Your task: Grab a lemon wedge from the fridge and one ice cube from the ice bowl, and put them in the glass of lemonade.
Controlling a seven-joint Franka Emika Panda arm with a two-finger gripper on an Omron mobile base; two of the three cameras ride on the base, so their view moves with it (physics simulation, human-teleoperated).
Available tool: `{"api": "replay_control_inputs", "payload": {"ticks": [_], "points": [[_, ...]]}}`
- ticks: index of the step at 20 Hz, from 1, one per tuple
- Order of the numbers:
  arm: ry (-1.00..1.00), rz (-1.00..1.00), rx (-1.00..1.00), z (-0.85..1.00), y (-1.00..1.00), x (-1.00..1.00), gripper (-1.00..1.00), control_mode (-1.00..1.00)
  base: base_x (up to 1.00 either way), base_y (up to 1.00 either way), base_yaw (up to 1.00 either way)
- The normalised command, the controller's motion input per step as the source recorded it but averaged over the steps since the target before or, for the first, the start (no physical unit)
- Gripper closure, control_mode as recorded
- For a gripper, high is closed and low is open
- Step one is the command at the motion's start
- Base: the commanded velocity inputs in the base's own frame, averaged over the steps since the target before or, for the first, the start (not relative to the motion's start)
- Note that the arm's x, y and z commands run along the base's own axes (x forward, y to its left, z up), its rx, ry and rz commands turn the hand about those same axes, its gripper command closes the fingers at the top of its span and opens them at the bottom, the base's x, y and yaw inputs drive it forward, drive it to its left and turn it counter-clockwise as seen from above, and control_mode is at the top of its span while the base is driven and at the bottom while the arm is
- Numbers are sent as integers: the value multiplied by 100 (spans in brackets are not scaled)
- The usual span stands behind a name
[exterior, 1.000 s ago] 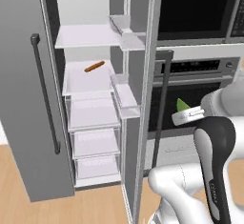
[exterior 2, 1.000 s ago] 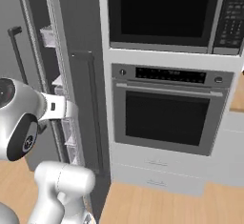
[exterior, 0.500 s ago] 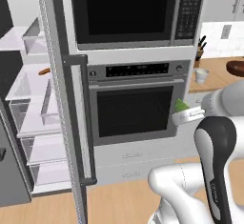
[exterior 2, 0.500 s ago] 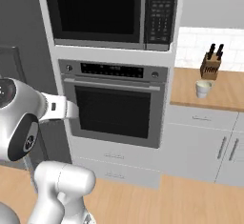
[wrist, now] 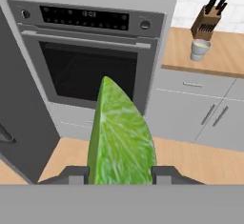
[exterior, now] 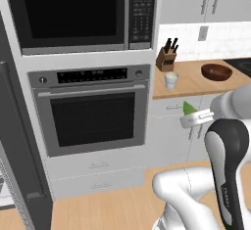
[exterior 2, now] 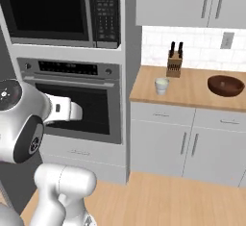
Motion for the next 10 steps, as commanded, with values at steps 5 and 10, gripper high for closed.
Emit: {"api": "replay_control_inputs", "payload": {"ticks": [5, 10], "points": [[0, 0, 0, 0, 0, 0, 100, 100, 32, -94, 0], [0, 0, 0, 0, 0, 0, 100, 100, 25, -98, 1]]}}
